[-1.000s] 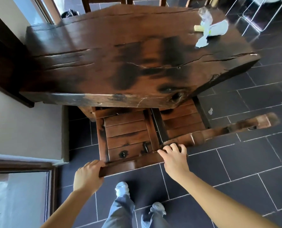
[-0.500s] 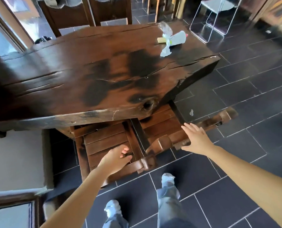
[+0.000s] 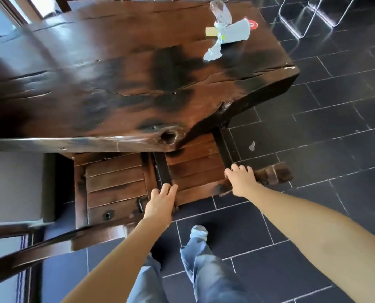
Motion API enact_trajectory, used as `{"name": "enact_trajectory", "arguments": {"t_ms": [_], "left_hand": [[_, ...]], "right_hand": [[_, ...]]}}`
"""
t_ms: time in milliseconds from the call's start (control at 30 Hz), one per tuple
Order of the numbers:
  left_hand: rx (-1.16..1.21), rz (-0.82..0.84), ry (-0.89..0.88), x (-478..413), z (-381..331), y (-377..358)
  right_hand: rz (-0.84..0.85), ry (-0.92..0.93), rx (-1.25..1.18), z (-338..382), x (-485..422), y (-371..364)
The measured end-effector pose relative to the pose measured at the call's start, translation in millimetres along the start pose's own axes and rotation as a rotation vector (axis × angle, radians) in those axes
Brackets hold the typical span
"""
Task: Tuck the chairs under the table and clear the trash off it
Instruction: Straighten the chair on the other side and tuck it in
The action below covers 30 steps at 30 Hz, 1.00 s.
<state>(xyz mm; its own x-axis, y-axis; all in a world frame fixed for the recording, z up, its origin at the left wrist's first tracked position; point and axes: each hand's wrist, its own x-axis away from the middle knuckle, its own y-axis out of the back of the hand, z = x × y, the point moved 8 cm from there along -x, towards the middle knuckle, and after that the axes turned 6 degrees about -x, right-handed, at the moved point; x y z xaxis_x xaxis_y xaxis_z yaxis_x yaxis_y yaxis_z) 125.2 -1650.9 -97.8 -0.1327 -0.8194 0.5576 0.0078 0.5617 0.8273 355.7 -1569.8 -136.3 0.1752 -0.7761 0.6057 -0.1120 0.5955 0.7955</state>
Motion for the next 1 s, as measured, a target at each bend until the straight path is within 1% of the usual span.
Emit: {"name": "enact_trajectory", "arguments": {"t_ms": [67, 133, 233, 367, 533, 633, 733, 833, 867, 900, 967, 1000], "left_hand": [[0.039, 0.016, 0.03, -1.0, 2.2, 3.1], [0.067, 0.04, 0.024, -0.9, 3.2, 7.2], [0.027, 0.028, -0.007, -0.3, 4.0, 12.2], [-0.119, 0.026, -0.013, 8.0, -0.5, 16.3], [-0.121, 0.015, -0.076, 32.3, -7.7, -3.2], [-0.151, 0.023, -0.108, 41.3, -9.6, -17.9], [-0.141, -0.005, -0.122, 54.4, -5.4, -22.6], [-0.135, 0.02, -0.114, 56.4, -12.0, -25.5], [-0.089, 0.036, -0.085, 56.5, -10.2, -24.4], [0.018, 0.062, -0.041, 55.7, -5.5, -22.8], [0.407, 0.118, 0.05, 53.8, 5.8, -16.2], [0.603, 0.114, 0.063, 54.0, 11.1, -10.3]], "right_hand": [[0.051, 0.009, 0.014, 4.0, -7.7, 0.1], [0.085, 0.049, 0.022, 3.9, -7.1, -2.8], [0.022, 0.067, -0.002, -1.0, -2.8, -0.2], [0.057, 0.064, -0.02, 2.7, 8.9, 3.5], [0.042, 0.048, -0.047, 2.2, 35.3, -17.6], [0.064, 0.043, -0.06, 2.2, 49.7, -36.8], [0.045, 0.032, -0.044, 10.1, 62.4, -42.3], [0.102, 0.018, -0.059, 8.6, 65.7, -52.1], [0.157, 0.02, -0.05, 10.8, 64.0, -52.5], [0.235, 0.021, -0.036, 12.7, 61.6, -51.2], [0.419, 0.014, -0.013, 15.3, 56.9, -48.5], [0.501, 0.014, 0.006, 17.8, 56.8, -47.4]]}}
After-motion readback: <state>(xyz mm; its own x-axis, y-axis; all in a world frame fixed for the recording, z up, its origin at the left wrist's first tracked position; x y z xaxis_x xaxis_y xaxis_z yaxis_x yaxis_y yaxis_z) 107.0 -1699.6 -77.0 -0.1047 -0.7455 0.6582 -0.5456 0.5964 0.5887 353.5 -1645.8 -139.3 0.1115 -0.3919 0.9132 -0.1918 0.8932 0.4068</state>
